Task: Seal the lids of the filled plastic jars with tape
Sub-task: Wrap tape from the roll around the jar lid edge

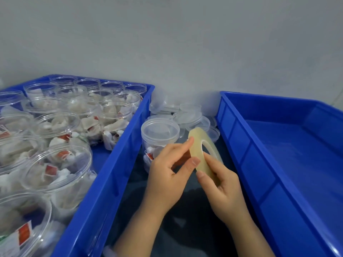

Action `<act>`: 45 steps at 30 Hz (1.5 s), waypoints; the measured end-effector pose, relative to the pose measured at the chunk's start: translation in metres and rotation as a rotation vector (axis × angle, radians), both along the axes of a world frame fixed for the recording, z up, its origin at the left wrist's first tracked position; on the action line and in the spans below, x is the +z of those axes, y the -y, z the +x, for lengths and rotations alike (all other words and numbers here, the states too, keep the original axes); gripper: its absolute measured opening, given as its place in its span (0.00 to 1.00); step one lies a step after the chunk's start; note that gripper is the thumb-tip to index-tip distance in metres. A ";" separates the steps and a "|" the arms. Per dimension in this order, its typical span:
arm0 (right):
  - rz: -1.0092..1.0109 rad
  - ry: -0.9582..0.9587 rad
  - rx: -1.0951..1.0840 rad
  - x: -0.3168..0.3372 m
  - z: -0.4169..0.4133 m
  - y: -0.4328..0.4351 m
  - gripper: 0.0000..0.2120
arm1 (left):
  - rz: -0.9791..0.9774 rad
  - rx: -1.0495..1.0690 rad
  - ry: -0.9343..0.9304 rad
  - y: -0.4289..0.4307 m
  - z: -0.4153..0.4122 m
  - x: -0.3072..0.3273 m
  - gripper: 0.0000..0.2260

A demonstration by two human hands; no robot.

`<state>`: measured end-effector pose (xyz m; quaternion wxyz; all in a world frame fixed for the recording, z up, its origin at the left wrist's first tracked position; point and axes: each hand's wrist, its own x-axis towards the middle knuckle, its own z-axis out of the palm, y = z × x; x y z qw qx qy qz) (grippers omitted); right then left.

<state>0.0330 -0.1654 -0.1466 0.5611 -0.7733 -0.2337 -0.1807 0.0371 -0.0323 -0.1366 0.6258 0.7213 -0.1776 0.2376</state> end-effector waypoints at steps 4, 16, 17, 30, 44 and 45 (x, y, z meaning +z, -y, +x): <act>-0.064 -0.009 -0.037 -0.004 0.003 0.003 0.15 | -0.206 -0.004 -0.086 0.005 -0.001 -0.006 0.13; -0.168 -0.078 -0.148 -0.009 0.003 0.002 0.17 | -0.395 -0.074 -0.237 0.003 0.003 -0.007 0.14; -0.180 -0.065 -0.155 -0.008 0.003 0.002 0.16 | -0.369 -0.068 -0.236 0.003 0.002 -0.007 0.15; -0.243 0.062 -0.228 -0.009 0.003 0.005 0.19 | -0.317 0.057 -0.238 0.002 -0.002 -0.004 0.07; -0.149 -0.100 -0.207 -0.017 0.008 0.007 0.27 | -0.232 -0.033 -0.294 0.001 -0.001 -0.005 0.08; -0.155 -0.115 -0.166 -0.016 0.008 0.006 0.26 | -0.196 0.040 -0.266 0.001 0.000 -0.006 0.08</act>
